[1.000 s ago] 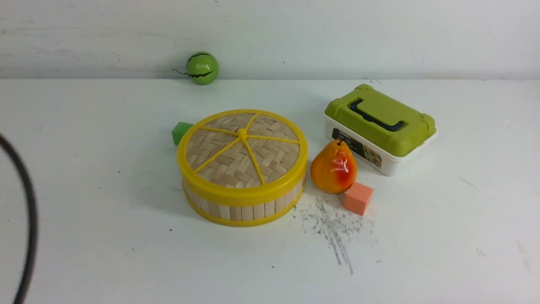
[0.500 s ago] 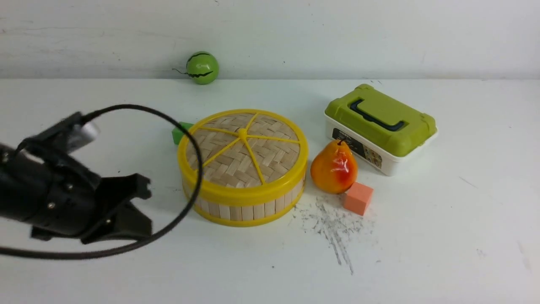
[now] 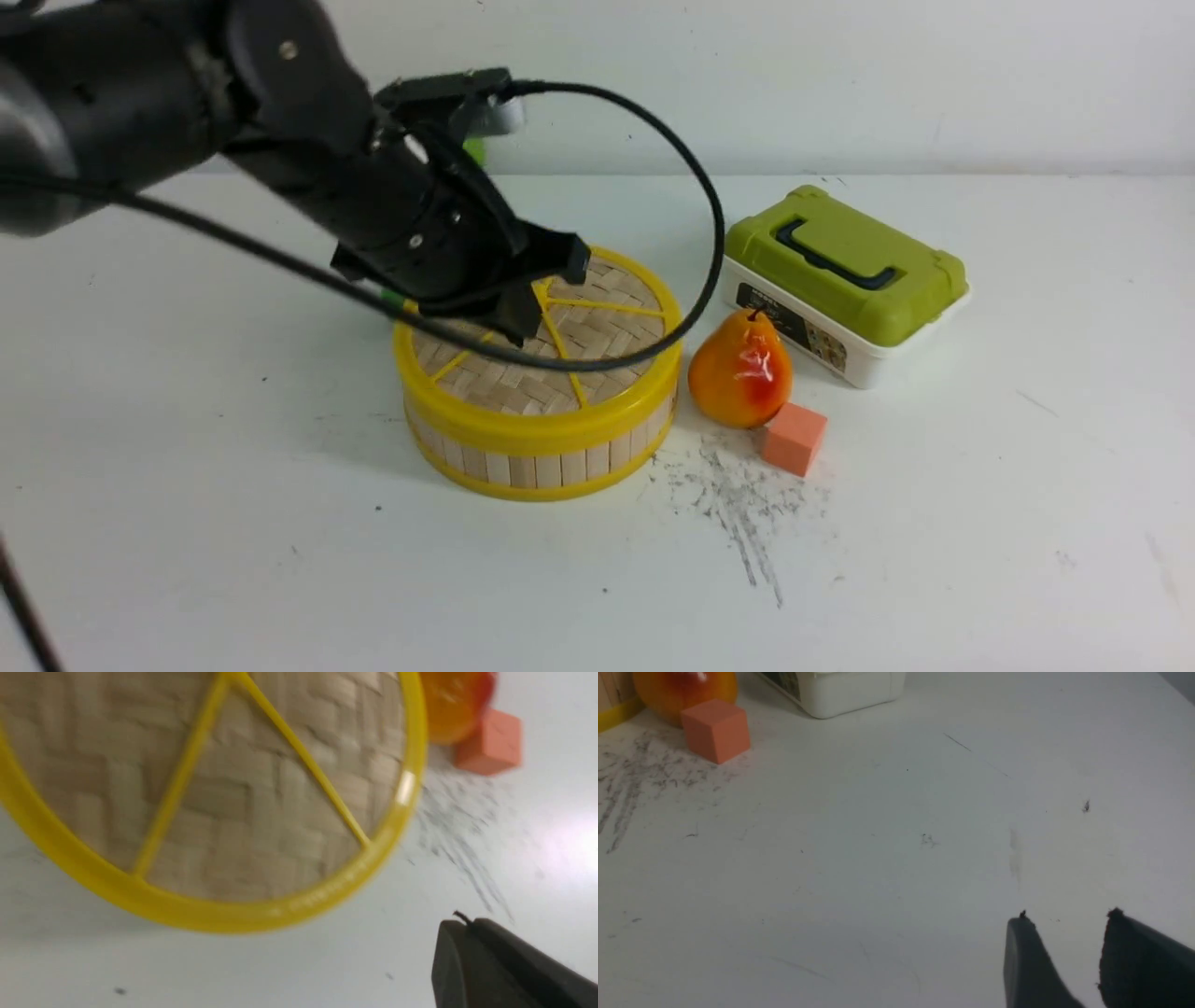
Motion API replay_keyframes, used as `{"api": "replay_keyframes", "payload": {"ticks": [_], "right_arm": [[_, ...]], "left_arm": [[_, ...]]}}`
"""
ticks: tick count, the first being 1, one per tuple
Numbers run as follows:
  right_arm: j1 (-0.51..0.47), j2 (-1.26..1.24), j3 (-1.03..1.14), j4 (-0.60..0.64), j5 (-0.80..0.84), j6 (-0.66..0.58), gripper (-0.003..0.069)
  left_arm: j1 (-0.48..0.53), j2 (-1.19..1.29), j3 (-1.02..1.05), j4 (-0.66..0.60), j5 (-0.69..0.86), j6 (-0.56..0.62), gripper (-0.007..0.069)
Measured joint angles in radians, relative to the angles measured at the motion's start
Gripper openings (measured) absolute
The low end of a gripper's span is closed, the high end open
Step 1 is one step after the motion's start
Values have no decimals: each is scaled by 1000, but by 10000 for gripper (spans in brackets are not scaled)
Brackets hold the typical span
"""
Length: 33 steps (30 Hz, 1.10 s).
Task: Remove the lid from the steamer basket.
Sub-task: Use the left arm to lift the lid of the steamer
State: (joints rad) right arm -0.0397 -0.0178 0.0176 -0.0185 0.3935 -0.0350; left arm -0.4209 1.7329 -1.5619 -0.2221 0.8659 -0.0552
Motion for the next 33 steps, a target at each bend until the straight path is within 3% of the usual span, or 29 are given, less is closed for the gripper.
{"api": "replay_keyframes", "payload": {"ticks": [2, 5, 12, 15, 19, 27, 33], "right_arm": [[0, 0, 0, 0, 0, 0, 239], [0, 0, 0, 0, 0, 0, 239], [0, 0, 0, 0, 0, 0, 239], [0, 0, 0, 0, 0, 0, 239], [0, 0, 0, 0, 0, 0, 239], [0, 0, 0, 0, 0, 0, 239], [0, 0, 0, 0, 0, 0, 239]], "left_arm": [[-7, 78, -123, 136, 23, -87, -13], [-7, 152, -218, 193, 39, -119, -8], [-12, 326, -396, 291, 39, -112, 177], [-17, 387, -415, 334, 25, -82, 301], [-20, 424, -416, 344, -1, -74, 350], [-22, 426, -421, 346, -22, -72, 315], [-35, 426, -421, 333, 5, -72, 135]]}}
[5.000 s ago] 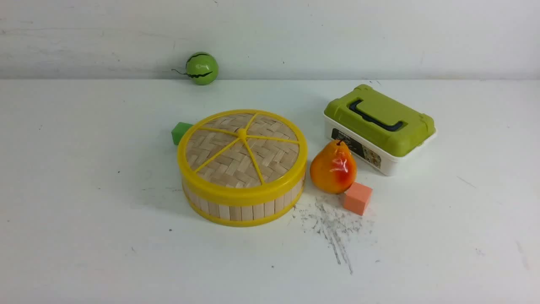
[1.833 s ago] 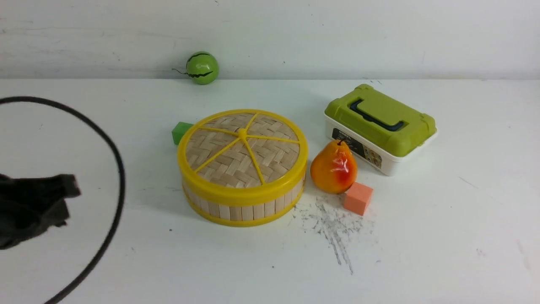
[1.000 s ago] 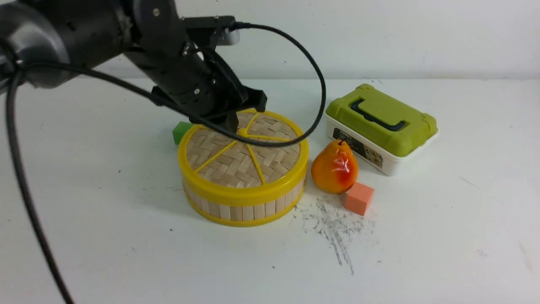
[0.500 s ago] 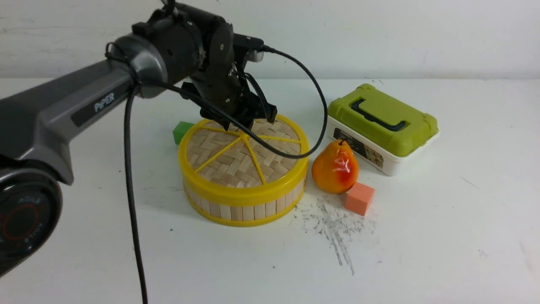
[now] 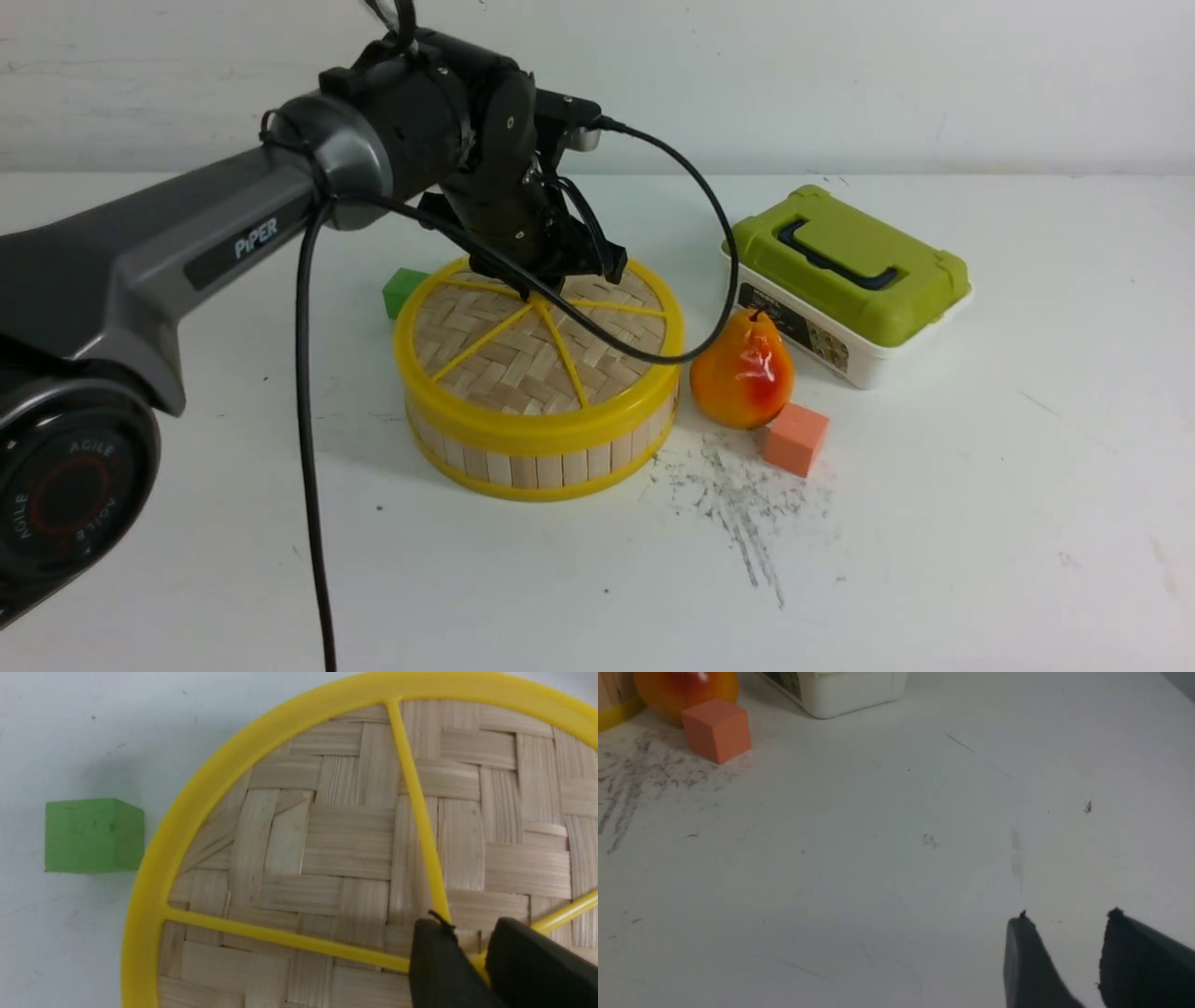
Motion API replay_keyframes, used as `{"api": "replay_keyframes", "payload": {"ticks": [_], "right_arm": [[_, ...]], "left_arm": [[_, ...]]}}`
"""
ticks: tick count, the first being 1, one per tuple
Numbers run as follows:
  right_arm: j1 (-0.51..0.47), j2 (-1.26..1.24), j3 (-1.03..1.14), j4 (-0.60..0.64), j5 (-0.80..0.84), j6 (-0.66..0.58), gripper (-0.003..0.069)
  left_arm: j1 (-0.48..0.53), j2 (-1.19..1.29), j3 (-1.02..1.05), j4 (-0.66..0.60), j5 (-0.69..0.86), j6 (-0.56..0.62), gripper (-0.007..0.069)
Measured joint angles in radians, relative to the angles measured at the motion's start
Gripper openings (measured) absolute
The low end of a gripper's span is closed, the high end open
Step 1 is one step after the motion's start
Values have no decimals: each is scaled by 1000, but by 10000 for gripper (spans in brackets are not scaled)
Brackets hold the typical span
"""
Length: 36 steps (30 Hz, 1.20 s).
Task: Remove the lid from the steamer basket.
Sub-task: Use the left arm to lift the lid of the steamer, then use the left arm to place the steamer lid on the table
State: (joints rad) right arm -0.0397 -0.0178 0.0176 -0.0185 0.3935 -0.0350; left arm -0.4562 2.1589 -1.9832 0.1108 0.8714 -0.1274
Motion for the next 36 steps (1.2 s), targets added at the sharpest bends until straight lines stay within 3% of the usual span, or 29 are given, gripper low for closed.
{"api": "replay_keyframes", "payload": {"ticks": [2, 14, 22, 29, 33, 36], "right_arm": [[0, 0, 0, 0, 0, 0, 239], [0, 0, 0, 0, 0, 0, 239], [0, 0, 0, 0, 0, 0, 239], [0, 0, 0, 0, 0, 0, 239], [0, 0, 0, 0, 0, 0, 239], [0, 0, 0, 0, 0, 0, 239]], "left_arm": [[0, 0, 0, -5, 4, 1, 107], [0, -16, -3, -13, 22, 2, 107], [19, -208, -21, 17, 64, 3, 107], [214, -367, 13, 40, 103, -25, 107], [333, -411, 152, 23, 69, -39, 107], [423, -411, 388, -27, -55, -46, 107]]}}
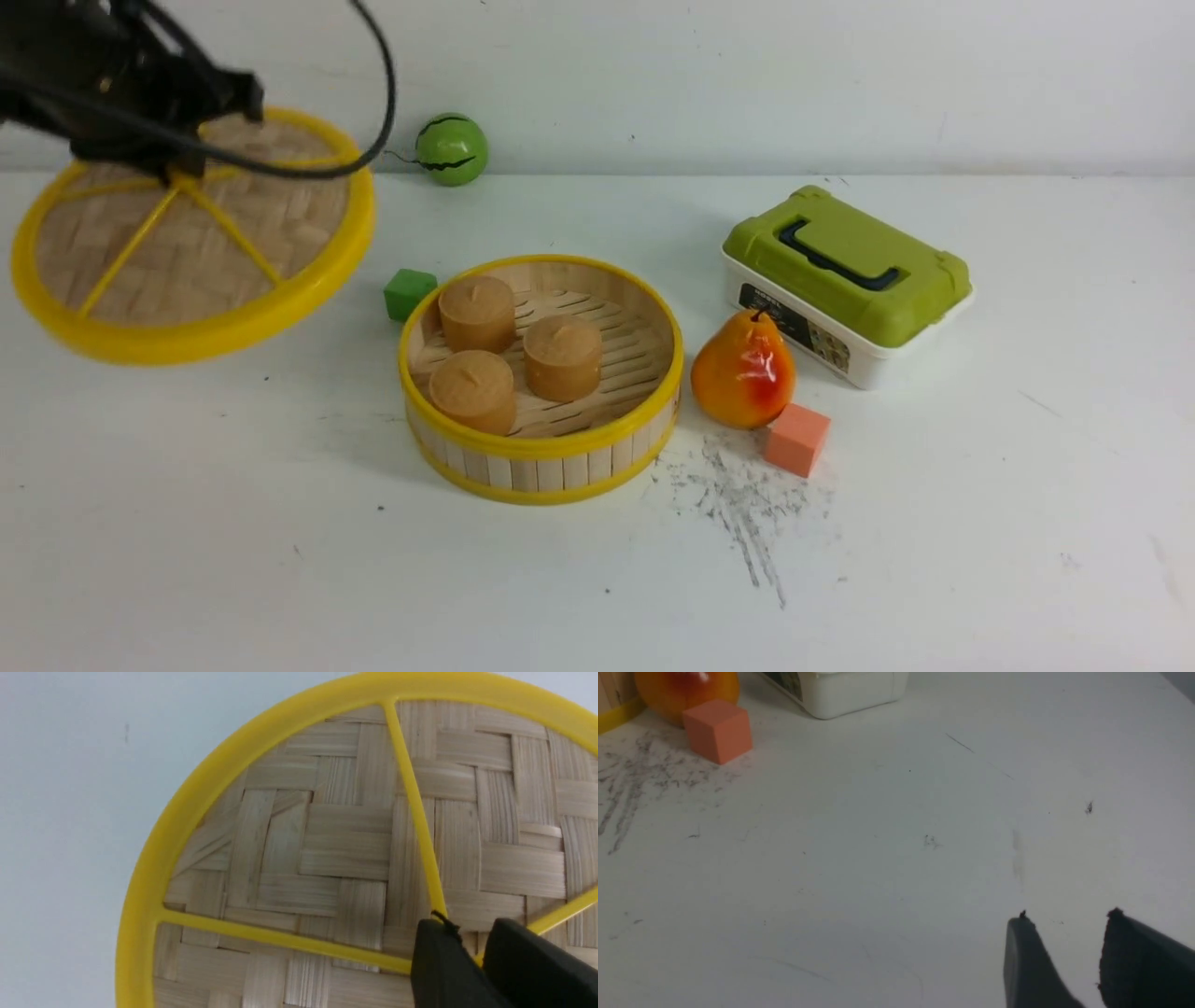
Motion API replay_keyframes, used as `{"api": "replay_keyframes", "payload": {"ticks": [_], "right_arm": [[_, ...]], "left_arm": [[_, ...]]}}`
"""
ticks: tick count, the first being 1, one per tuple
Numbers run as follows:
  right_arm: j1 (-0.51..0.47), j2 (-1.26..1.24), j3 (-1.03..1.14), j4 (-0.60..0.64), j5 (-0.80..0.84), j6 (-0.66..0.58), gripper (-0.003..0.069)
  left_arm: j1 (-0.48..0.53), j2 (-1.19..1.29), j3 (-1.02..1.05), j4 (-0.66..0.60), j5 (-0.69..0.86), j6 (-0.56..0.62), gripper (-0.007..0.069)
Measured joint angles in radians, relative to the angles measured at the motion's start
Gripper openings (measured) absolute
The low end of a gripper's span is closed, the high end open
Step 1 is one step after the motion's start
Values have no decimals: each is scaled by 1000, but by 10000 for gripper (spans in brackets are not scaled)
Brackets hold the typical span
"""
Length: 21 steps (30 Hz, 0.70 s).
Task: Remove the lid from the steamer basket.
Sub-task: Use the left arm to place the steamer lid on the table
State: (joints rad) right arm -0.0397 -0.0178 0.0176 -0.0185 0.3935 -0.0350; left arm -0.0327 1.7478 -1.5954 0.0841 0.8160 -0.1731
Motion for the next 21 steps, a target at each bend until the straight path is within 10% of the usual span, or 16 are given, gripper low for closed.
{"api": "replay_keyframes", "payload": {"ticks": [13, 21], "right_arm": [[0, 0, 0, 0, 0, 0, 239], [0, 0, 0, 0, 0, 0, 239]], "left_arm": [[22, 197, 159, -43, -123, 0, 114], [22, 130, 148, -84, -130, -1, 307]]}}
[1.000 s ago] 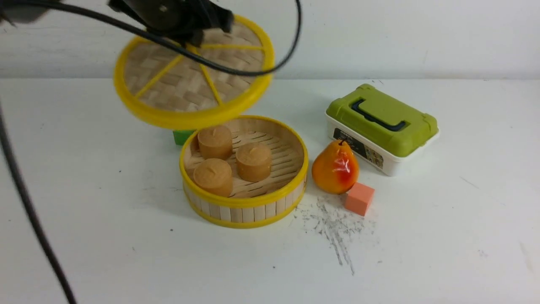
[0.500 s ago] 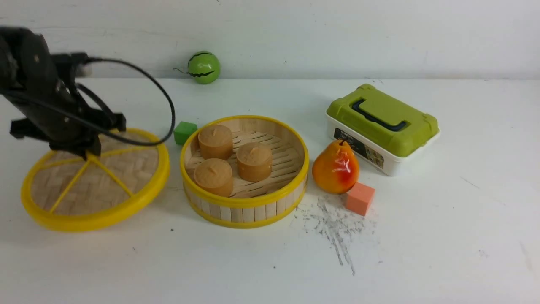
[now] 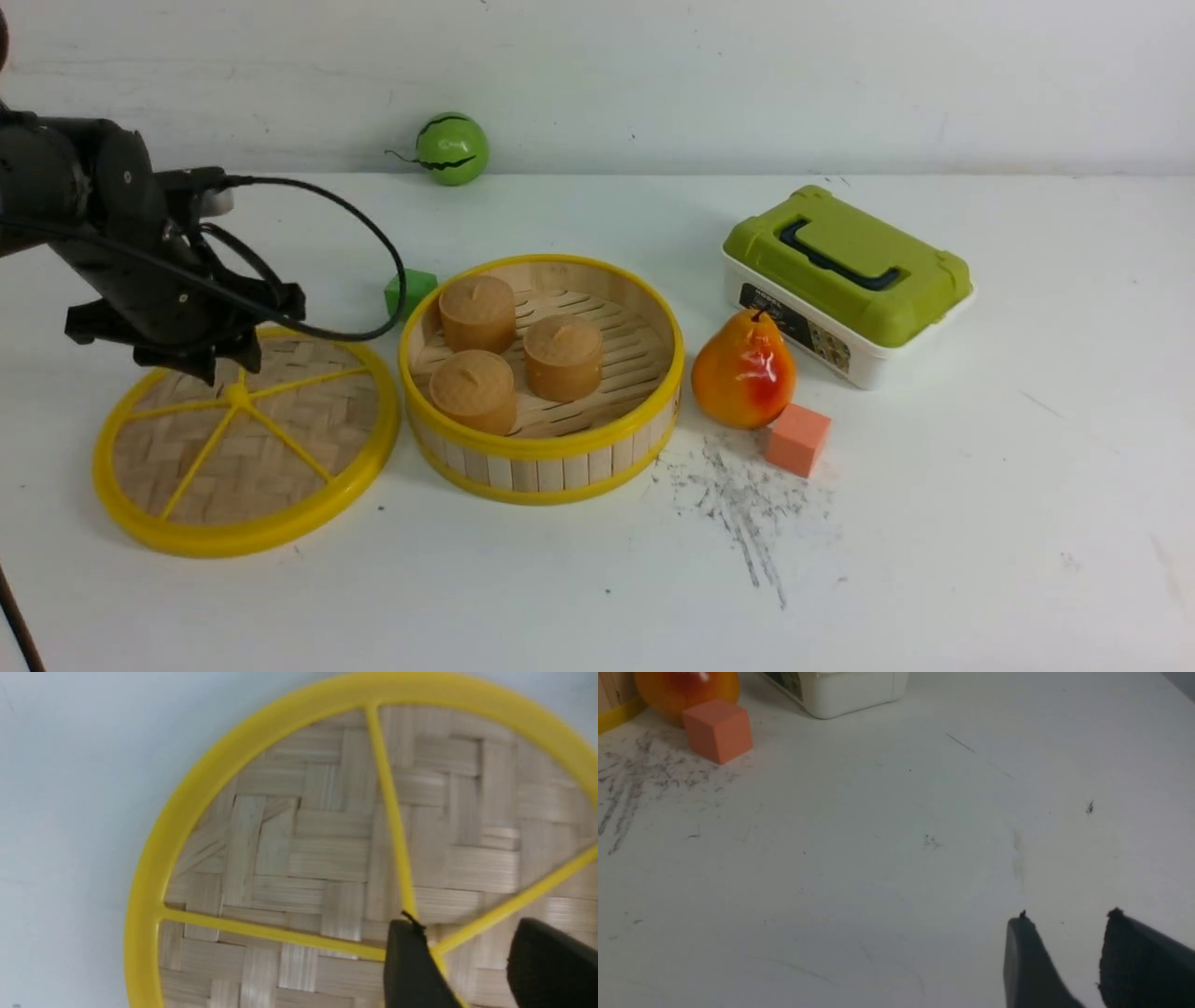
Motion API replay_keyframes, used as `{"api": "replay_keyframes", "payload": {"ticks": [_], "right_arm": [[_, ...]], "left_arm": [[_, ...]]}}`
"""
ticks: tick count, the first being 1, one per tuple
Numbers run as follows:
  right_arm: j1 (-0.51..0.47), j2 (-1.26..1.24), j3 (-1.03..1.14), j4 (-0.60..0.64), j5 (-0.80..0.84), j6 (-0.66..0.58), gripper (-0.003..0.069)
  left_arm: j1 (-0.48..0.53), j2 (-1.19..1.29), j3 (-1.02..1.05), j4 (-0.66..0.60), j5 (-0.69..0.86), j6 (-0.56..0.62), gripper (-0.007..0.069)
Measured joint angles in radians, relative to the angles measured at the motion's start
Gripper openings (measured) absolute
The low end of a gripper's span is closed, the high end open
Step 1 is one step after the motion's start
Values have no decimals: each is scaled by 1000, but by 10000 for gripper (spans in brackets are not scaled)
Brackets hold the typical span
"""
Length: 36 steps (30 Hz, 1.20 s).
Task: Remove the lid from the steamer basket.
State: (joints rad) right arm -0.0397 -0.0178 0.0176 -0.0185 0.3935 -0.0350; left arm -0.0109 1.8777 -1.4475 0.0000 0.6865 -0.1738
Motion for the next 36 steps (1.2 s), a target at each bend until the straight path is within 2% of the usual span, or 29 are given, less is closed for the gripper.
{"api": "replay_keyframes", "payload": {"ticks": [3, 6, 7, 9, 10, 11, 12, 17, 20, 25, 27, 29, 31, 36], "right_arm": [[0, 0, 0, 0, 0, 0, 239], [0, 0, 0, 0, 0, 0, 239], [0, 0, 0, 0, 0, 0, 239], [0, 0, 0, 0, 0, 0, 239], [0, 0, 0, 0, 0, 0, 239], [0, 0, 0, 0, 0, 0, 239], [0, 0, 0, 0, 0, 0, 239], [0, 0, 0, 0, 0, 0, 239], [0, 0, 0, 0, 0, 0, 239], [0, 0, 0, 0, 0, 0, 239], [0, 0, 0, 0, 0, 0, 239], [0, 0, 0, 0, 0, 0, 239], [0, 0, 0, 0, 0, 0, 239], [0, 0, 0, 0, 0, 0, 239]], "left_arm": [[0, -68, 0, -15, -18, 0, 309], [0, -257, 0, -50, -65, 2, 218], [0, -270, 0, -52, -68, 2, 210], [0, -453, 0, -99, -128, 28, 77], [0, -453, 0, -99, -134, 30, 77], [0, -557, 8, -132, -191, 51, 4], [0, -610, 18, -153, -220, 70, -13], [0, -909, 144, -198, -317, 185, -13], [0, -1096, 336, -211, -394, 262, -13], [0, -1366, 659, -217, -518, 285, -13], [0, -1414, 723, -221, -510, 285, -13], [0, -1508, 840, -236, -437, 285, -13], [0, -1534, 866, -248, -405, 285, -13], [0, -1655, 945, -322, -95, 285, -13]]}}
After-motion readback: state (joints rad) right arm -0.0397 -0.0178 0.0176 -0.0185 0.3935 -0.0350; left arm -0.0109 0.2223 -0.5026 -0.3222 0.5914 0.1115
